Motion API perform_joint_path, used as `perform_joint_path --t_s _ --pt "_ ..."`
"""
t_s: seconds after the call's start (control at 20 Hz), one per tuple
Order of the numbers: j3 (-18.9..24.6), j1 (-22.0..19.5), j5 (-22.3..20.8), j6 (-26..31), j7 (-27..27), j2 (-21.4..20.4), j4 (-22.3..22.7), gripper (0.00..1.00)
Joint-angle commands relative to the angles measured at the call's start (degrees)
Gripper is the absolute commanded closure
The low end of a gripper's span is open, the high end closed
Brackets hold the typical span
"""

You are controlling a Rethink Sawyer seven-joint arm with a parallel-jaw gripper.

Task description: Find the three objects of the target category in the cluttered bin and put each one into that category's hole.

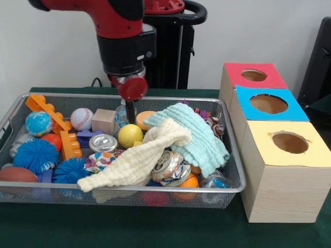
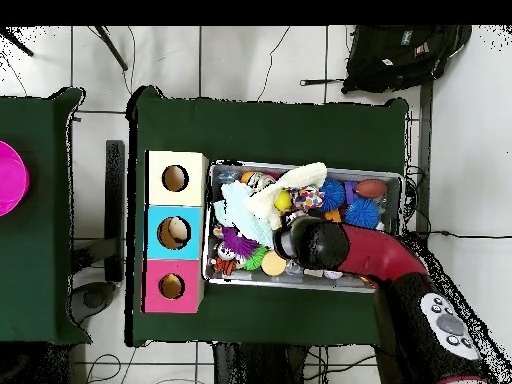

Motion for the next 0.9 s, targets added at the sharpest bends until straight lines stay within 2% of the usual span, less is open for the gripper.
perform_joint_path --t_s 0.05,0.9 --pt "0.72 3.09 3.93 -4.43 5.95 3.45 -3.2 1.0" --pt "-1.11 8.16 10.38 -5.45 7.18 6.38 -6.46 1.0"
